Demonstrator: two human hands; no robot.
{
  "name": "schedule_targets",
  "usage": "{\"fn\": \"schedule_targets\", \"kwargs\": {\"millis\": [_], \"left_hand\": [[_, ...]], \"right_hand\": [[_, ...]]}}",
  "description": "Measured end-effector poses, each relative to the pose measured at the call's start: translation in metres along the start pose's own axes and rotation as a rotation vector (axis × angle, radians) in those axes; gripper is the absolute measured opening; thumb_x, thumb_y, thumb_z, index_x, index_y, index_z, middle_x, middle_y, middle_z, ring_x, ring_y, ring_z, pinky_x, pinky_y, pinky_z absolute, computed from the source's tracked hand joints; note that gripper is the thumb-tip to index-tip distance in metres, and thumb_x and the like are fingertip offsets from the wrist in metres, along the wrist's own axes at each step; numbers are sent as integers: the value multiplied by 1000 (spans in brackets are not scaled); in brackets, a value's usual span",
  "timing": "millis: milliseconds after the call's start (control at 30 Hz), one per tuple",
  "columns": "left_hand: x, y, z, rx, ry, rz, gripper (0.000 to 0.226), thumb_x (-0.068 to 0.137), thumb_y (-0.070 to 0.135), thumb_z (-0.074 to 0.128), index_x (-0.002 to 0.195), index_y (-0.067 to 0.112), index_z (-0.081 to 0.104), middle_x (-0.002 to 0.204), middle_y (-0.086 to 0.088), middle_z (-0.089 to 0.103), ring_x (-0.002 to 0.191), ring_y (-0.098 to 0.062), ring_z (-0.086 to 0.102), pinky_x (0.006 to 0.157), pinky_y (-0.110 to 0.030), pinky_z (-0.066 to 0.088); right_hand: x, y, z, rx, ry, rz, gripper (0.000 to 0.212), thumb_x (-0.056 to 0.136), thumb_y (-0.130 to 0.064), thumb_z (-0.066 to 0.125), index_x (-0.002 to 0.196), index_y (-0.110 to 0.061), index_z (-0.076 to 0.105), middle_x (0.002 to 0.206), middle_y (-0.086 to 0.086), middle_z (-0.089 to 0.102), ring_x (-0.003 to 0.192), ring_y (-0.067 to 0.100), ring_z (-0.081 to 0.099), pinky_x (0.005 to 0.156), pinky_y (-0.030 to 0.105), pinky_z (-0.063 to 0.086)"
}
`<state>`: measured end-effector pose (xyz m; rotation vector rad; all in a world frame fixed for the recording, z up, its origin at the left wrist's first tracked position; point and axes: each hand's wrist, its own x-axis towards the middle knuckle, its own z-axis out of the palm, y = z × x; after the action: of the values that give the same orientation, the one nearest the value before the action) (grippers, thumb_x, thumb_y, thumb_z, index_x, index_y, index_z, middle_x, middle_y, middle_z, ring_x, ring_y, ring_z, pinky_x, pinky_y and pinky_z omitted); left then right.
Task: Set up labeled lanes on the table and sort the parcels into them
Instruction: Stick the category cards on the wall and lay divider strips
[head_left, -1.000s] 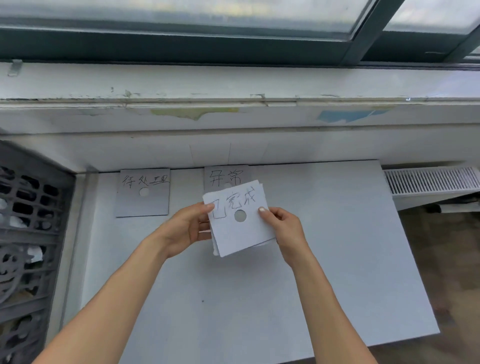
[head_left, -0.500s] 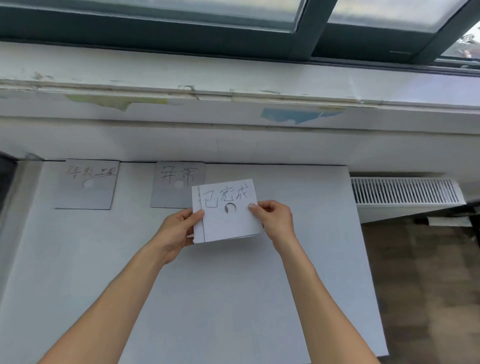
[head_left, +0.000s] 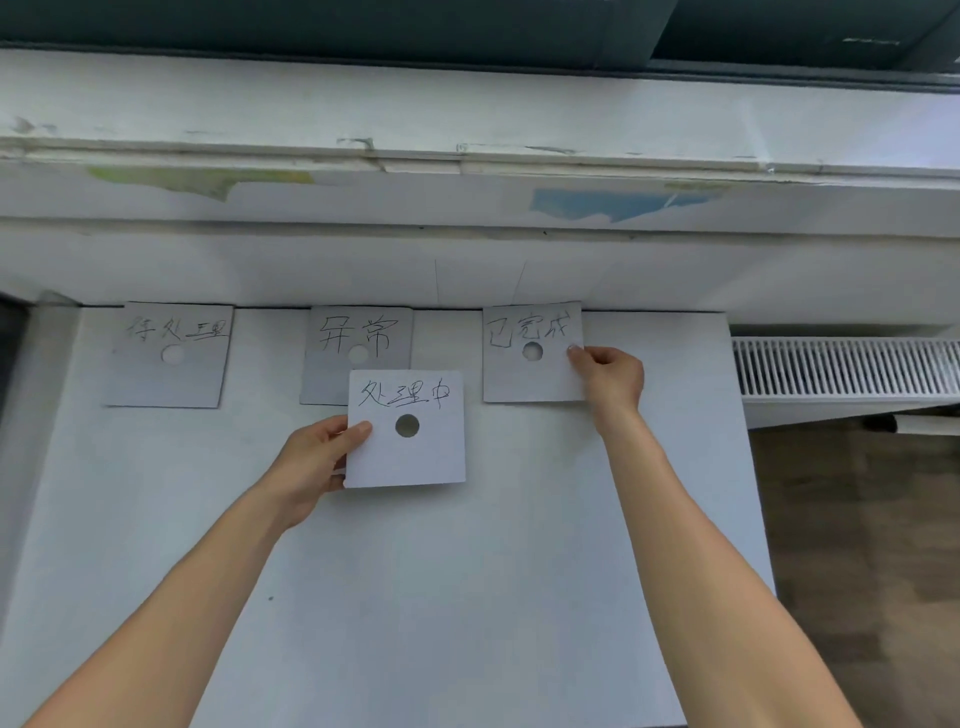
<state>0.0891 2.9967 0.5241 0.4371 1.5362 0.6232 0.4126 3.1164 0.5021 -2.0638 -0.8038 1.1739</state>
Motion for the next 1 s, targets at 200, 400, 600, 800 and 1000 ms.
{"fn": "schedule_targets", "kwargs": {"millis": [200,400,600,800,1000], "left_hand": [[4,7,5,-18,-5,4,15,98,24,61,110,22,70,101,2,78,83,-15,74,75,-34,58],[3,11,10,-18,-15,3,16,97,25,62,110,21,71,101,1,78,82,-14,74,70,-31,58],[-4,16,20,-19,-35,8,18,97,24,62,112,20,70,105,-1,77,87,-17,74,74,-35,59],[-8,30,65,-39,-128,24,20,98,23,61,114,18,71,108,-6,75,86,-20,72,81,-42,57],[-5,52,148,-52,-234,39,21,98,21,61,116,15,69,109,-8,75,86,-19,73,71,-35,59]], "right_hand": [[4,4,7,-280,55,-62,22,89,-35,70,95,-15,72,90,-4,68,85,17,61,75,28,46],[1,4,14,-431,76,-101,24,89,-35,70,98,-13,68,90,-5,63,82,17,56,72,28,41],[-10,-2,10,-408,66,-120,32,92,-41,66,105,-12,64,94,-3,64,84,18,56,72,27,39],[-61,-10,-32,-106,-350,-104,19,91,-41,69,99,-23,67,90,-1,74,71,7,70,61,20,49],[-61,7,-90,9,-289,-33,12,89,-17,73,101,-12,72,84,1,71,61,1,61,53,15,47]]}}
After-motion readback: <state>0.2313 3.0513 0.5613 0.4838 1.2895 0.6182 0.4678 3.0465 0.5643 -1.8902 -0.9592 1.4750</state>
